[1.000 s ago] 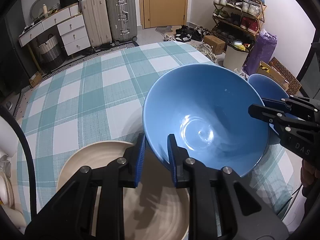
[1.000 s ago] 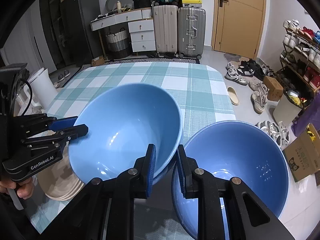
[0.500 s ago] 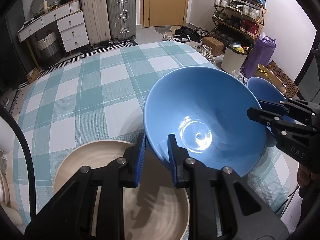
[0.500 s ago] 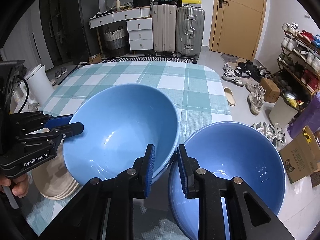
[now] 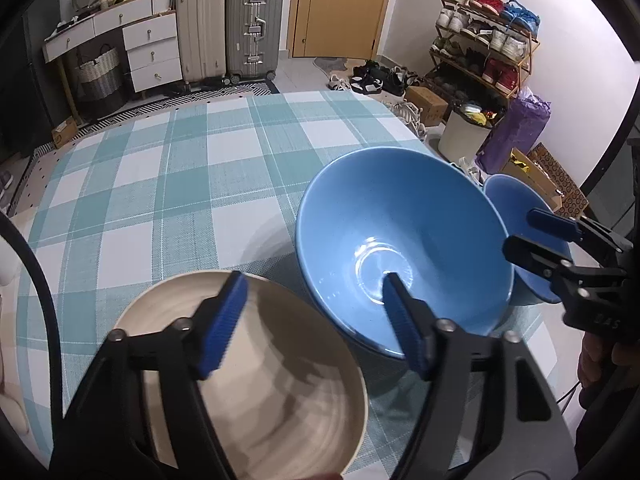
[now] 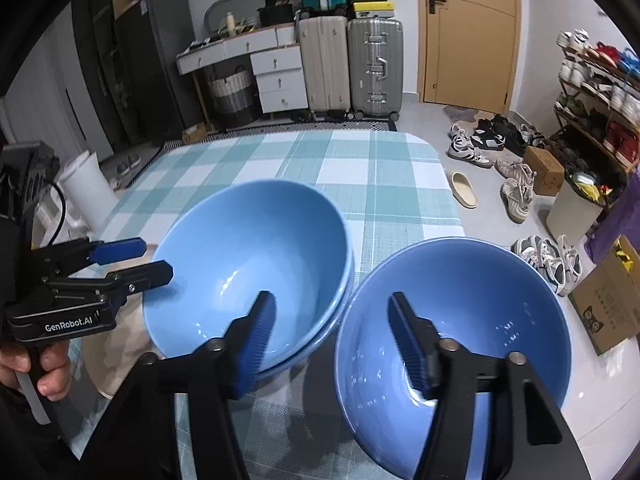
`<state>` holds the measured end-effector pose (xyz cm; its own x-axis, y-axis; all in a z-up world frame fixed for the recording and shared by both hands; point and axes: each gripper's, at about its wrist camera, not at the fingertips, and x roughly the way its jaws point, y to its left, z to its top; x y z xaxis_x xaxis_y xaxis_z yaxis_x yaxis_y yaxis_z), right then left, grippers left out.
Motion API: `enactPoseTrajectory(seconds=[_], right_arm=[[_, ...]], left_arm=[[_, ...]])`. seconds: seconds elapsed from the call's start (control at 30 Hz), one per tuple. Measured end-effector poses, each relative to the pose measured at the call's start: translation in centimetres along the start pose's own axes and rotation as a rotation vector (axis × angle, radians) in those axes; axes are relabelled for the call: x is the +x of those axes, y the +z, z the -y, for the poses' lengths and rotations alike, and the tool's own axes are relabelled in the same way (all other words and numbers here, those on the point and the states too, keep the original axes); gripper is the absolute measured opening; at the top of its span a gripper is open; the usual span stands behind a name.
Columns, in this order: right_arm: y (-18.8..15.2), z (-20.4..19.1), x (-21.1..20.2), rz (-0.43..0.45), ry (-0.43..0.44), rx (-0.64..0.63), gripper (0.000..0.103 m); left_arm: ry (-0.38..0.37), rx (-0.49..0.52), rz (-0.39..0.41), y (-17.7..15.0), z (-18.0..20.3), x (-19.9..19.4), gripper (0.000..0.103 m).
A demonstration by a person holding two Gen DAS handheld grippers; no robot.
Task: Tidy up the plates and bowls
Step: 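Set the right tool's bowl into the other blue bowl and open the right tool, then lower the left tool's blue bowl onto the table and open the left tool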
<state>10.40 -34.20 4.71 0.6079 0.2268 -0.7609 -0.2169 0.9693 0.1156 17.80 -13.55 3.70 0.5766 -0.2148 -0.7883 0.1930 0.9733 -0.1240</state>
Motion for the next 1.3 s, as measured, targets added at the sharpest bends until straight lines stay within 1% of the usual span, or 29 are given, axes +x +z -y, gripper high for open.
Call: enactPoseTrajectory(seconds=[0.03,0.1,0.2,0.23,0.3,0.37,0.47,0.63,0.87,1.1,1.17,1.3], right_arm=[[0.0,0.2,-0.4,0.010,0.004,0.012,0.081],[-0.1,0.5,-1.3,0.034,0.003,0.028,0.087],[-0.2,0.9,-2.6,0.066,-0.025,0.046,0.098],[-0.2,1.0,-3.1,0.081,-0.034,0.050,0.099],[-0.4,1.4,-4.2,0.110,-0.045,0.057,0.102],[-0.6,1.6,-5.2,0.132,-0.056,0.059,0.102],[-1.0,2.4,-6.7,0.157,-0.068,0.071,0.102],[-2.1,4.0,-9.4,0.208,-0.094,0.112,0.102],[-3.7,6.2,-11.0,0.204,-0.146,0.120,0.102],[-5.5,7.8,-12.0,0.221,-0.130,0.142,0.102],[-6.1,8.6,-12.4,0.231,-0.111,0.152,0.102],[-6.4,9.9,-12.8,0.234,-0.104,0.187,0.102]], left_arm=[[-0.008,-0.002,0.005,-0.1,0.1,-0.3,0.078],[-0.026,-0.009,0.014,-0.2,0.3,-0.8,0.080],[-0.052,-0.027,0.019,-0.3,0.7,-1.5,0.085],[-0.063,-0.030,0.023,-0.4,0.8,-1.8,0.086],[-0.073,-0.033,0.029,-0.6,1.2,-2.3,0.095],[-0.072,-0.030,0.036,-0.9,1.8,-2.7,0.102],[-0.089,-0.023,0.027,-1.2,2.7,-3.0,0.102],[-0.086,-0.031,0.031,-1.8,4.1,-3.6,0.102],[-0.121,-0.032,0.023,-2.8,6.6,-4.3,0.102],[-0.134,-0.008,0.005,-3.8,9.7,-4.1,0.102],[-0.144,-0.007,0.000,-4.1,10.7,-3.9,0.102],[-0.176,-0.011,-0.004,-4.3,12.3,-3.4,0.102]])
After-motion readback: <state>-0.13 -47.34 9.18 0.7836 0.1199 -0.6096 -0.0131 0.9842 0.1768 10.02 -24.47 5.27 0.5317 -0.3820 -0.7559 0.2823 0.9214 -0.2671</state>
